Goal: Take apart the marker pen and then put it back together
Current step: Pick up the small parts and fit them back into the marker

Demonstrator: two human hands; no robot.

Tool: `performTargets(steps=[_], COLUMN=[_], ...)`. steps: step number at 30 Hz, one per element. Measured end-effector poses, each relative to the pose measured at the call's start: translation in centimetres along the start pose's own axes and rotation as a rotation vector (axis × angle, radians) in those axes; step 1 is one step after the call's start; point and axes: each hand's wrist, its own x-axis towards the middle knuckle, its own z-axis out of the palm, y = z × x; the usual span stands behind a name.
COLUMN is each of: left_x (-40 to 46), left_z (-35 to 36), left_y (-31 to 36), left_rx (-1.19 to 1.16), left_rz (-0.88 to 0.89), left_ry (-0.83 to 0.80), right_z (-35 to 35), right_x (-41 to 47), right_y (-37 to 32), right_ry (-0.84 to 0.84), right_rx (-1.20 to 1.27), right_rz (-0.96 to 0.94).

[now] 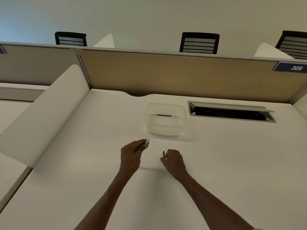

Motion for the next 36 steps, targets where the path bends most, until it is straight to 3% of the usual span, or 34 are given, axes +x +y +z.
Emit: performTargets(steps=[8,13,16,24,36], left_x=[-0.1,-0.5,-0.7,-1.2,-1.7], left_z=[0.2,0.1,0.2,0.9,0.9], left_y=[0.0,0.4,0.8,2.1,3.2], left_rx=[-0.033,-0.039,-0.055,-0.036,0.014], left_rz=[-0.008,-0.004,0.003,0.044,0.110], left_ry=[-0.014,-0.044,-0.043,-0.046,-0.042], right_z=[-0.4,-3.1,-5.3,-9.8,-11.0], right_x=[0.2,-0.7,-1.5,-3.3,-4.8], right_y=[0.1,-0.3,-1.1,-4.2,-5.0], right_ry=[-0.010,0.046,0.107,0.344,0.369], right_rx=[-0.023,0.292,0.420,0.454,0.374], right_rz=[0.033,0.003,-0.079,-0.414,-0.553])
